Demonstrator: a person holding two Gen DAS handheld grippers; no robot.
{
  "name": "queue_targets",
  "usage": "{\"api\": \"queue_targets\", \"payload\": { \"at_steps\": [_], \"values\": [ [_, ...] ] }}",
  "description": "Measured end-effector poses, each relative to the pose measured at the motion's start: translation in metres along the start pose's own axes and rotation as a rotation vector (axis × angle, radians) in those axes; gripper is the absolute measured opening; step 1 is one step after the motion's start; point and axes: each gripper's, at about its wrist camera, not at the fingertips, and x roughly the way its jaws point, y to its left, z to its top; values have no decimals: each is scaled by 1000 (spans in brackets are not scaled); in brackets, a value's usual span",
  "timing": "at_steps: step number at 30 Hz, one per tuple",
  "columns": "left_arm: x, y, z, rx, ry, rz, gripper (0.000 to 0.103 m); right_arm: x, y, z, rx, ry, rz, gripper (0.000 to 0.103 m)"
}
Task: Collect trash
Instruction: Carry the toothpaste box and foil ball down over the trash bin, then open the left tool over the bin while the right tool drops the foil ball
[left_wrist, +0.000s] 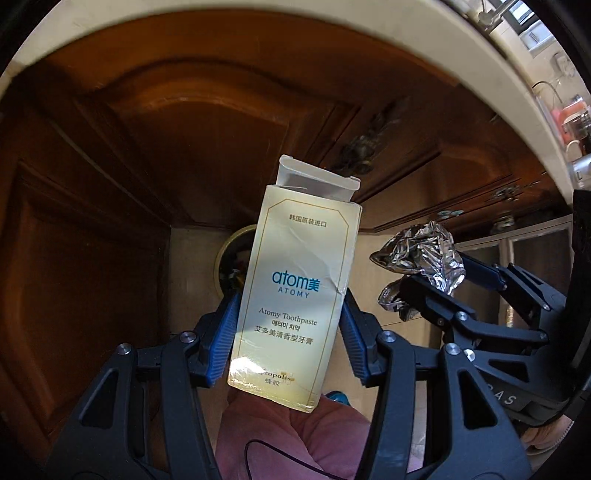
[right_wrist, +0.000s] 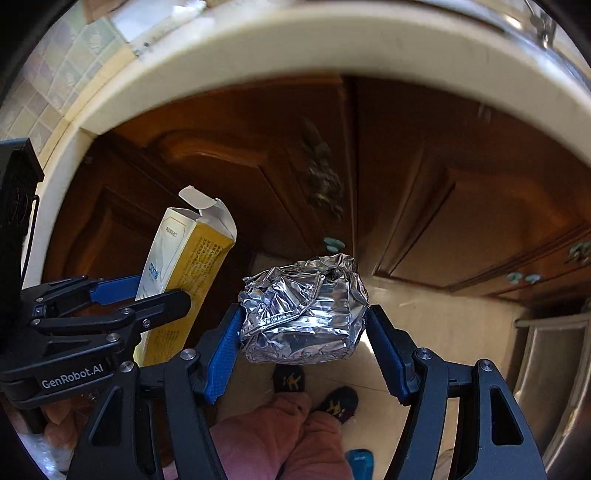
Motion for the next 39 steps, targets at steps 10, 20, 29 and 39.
{"api": "queue_targets", "payload": {
  "at_steps": [10, 20, 29, 39],
  "values": [
    [73, 2, 2, 15, 24, 8, 49, 78, -30, -2, 71, 44, 9, 67],
    [129, 5, 11, 24, 69, -3, 50, 140, -50, -3, 114, 86, -8, 67],
    [156, 20, 10, -6, 144, -1, 56, 177, -48, -7, 139, 122, -3, 67],
    [152, 57, -2, -50, 146, 18, 81, 202, -23, 10, 93, 161, -7, 67]
  ]
}}
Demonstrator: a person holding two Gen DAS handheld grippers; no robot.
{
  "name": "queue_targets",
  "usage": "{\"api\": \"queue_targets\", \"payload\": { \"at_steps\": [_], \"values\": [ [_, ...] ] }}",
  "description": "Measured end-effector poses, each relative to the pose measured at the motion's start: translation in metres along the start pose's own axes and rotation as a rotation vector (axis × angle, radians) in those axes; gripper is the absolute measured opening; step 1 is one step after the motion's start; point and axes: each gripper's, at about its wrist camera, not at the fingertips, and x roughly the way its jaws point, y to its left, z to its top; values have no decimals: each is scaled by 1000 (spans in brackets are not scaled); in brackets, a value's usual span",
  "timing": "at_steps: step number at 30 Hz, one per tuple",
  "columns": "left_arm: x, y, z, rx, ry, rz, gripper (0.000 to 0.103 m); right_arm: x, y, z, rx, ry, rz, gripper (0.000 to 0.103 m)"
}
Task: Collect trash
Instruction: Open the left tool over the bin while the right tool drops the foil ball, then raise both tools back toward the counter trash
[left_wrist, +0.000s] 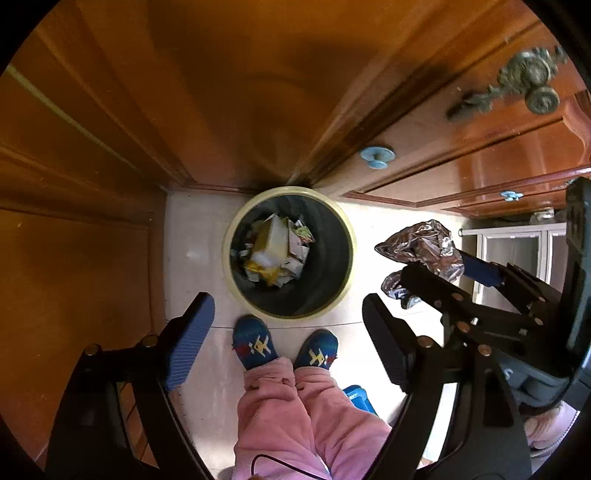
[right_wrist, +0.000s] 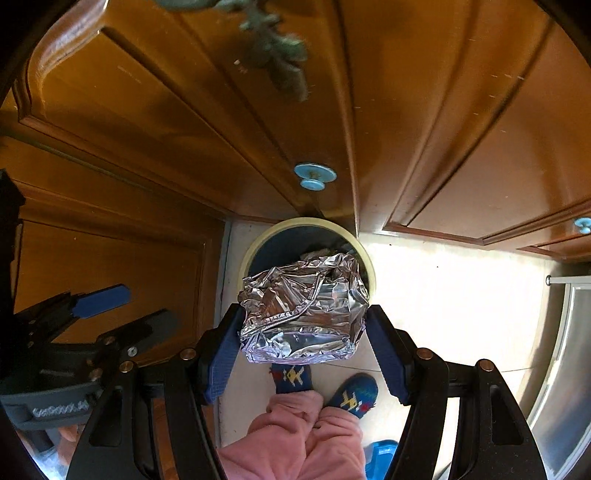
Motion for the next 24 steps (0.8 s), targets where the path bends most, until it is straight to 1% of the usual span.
{"api": "queue_targets", "payload": {
  "at_steps": [4, 6, 11, 16, 20, 24],
  "values": [
    [-10, 16, -3, -37, -14, 5, 81, 11, 11, 11, 2, 30, 6, 68],
    [-15, 21, -4, -52, -20, 2, 84, 16, 15, 13, 16, 37, 13, 68],
    [-29, 29, -8, -58, -36, 22, 86, 18, 24, 21, 29, 56, 13, 70],
    [-58, 28, -11, -54, -60, 19, 86, -7, 37, 22, 1, 31, 2, 72],
    [-97, 20, -12, -37, -93, 15, 86, -42, 42, 17, 11, 12, 12, 72],
    [-139, 8, -13, -9, -125, 12, 86, -89, 48, 11, 15, -20, 20, 72]
  ]
}}
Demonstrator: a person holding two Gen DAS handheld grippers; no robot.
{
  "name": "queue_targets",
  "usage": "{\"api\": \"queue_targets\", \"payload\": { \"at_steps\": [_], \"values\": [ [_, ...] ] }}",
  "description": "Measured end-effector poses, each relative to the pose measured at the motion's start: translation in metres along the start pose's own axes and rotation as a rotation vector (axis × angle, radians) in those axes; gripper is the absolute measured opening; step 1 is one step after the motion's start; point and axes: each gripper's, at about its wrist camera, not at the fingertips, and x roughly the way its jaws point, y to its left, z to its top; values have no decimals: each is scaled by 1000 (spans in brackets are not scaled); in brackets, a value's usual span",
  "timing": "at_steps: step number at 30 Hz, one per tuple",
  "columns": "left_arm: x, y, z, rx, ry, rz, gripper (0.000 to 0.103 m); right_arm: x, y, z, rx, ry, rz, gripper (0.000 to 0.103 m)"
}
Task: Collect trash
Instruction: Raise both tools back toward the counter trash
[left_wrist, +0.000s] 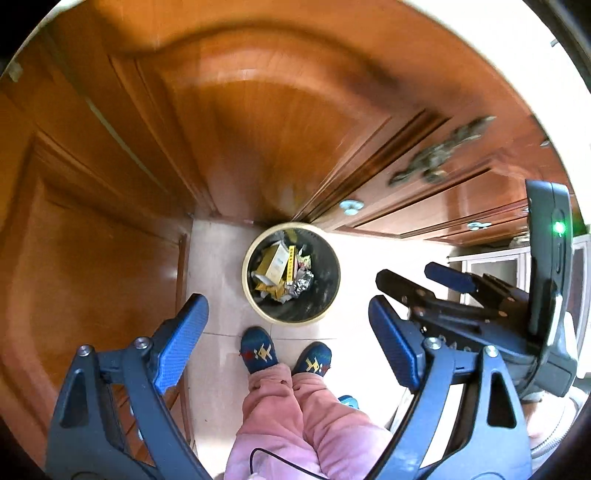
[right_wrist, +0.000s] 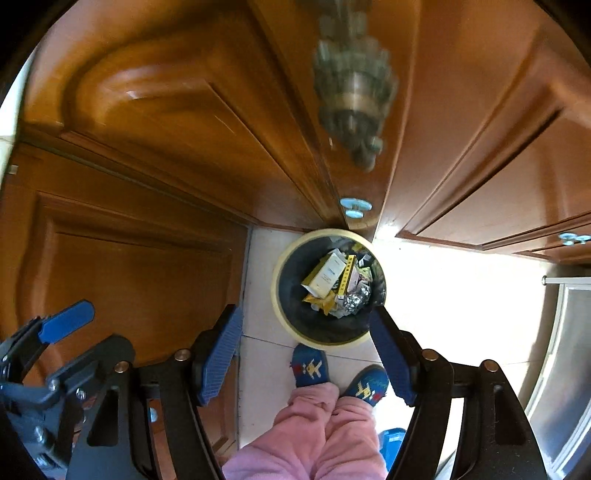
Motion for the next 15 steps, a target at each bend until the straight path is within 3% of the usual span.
{"api": "queue_targets", "payload": {
  "at_steps": [6, 15],
  "values": [
    [-82, -13, 8, 28, -90, -34, 86, -87, 17, -14, -34, -61, 2, 72],
    [-191, -31, 29, 75, -303, -82, 86, -226, 53, -26, -94, -228, -13, 72]
  ]
}}
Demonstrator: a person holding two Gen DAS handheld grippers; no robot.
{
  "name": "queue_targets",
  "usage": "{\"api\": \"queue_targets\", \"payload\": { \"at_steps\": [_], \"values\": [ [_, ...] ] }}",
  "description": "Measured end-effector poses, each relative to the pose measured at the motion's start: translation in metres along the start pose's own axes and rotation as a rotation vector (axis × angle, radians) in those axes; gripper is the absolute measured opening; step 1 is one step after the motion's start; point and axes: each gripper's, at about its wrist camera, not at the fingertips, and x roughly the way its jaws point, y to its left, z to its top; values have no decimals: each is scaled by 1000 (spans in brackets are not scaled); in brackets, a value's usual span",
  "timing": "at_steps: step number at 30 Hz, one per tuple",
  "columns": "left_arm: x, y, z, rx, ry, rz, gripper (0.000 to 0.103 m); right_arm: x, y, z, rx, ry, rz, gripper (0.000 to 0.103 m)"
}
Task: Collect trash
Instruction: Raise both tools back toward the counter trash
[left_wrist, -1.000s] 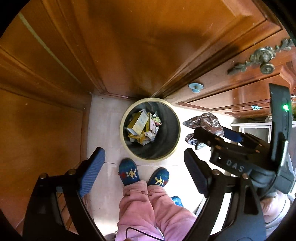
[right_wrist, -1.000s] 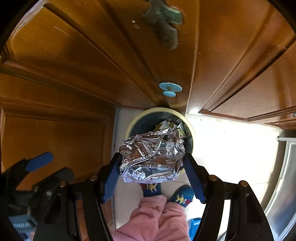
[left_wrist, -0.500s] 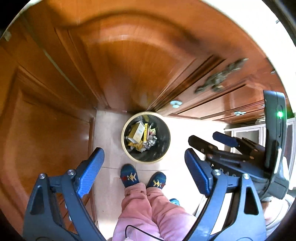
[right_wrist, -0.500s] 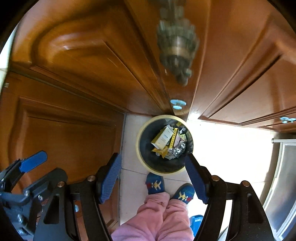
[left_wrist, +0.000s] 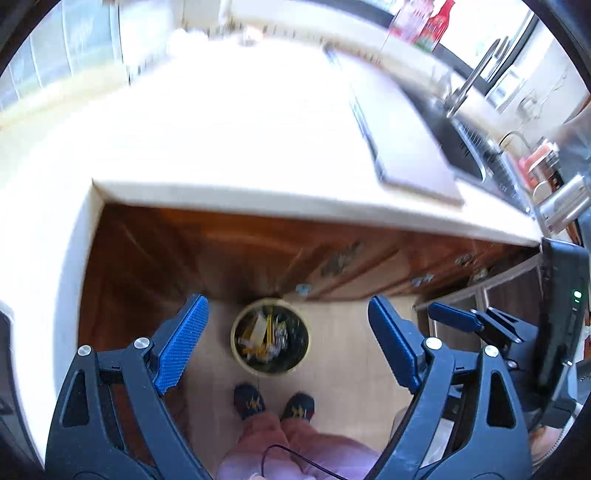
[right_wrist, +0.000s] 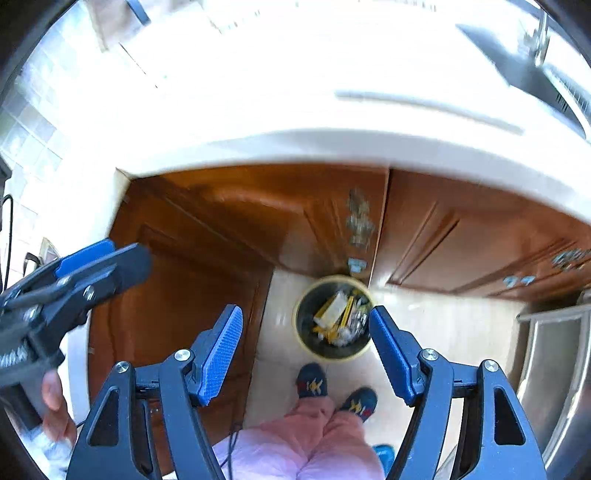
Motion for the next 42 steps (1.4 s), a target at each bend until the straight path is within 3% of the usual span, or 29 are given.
{"api": "queue_targets", "payload": {
  "at_steps": [8, 16, 21, 33, 42],
  "values": [
    [-35, -4, 32, -35, -100, -50, 86, -81, 14, 28, -9, -141, -29, 72],
    [-21, 2, 43, -98, -190, -46, 86, -123, 27, 52, -17, -200, -68, 72],
    [-6, 23, 37, -161, -197, -49, 86, -126, 34, 63, -25, -221, -91, 72],
    [4, 71, 23, -285, -216, 48, 86, -102, 63, 105, -116, -223, -118, 72],
    [1, 80, 50, -299, -227, 66, 86, -88, 73, 143, -115, -247, -74, 72]
  ]
}}
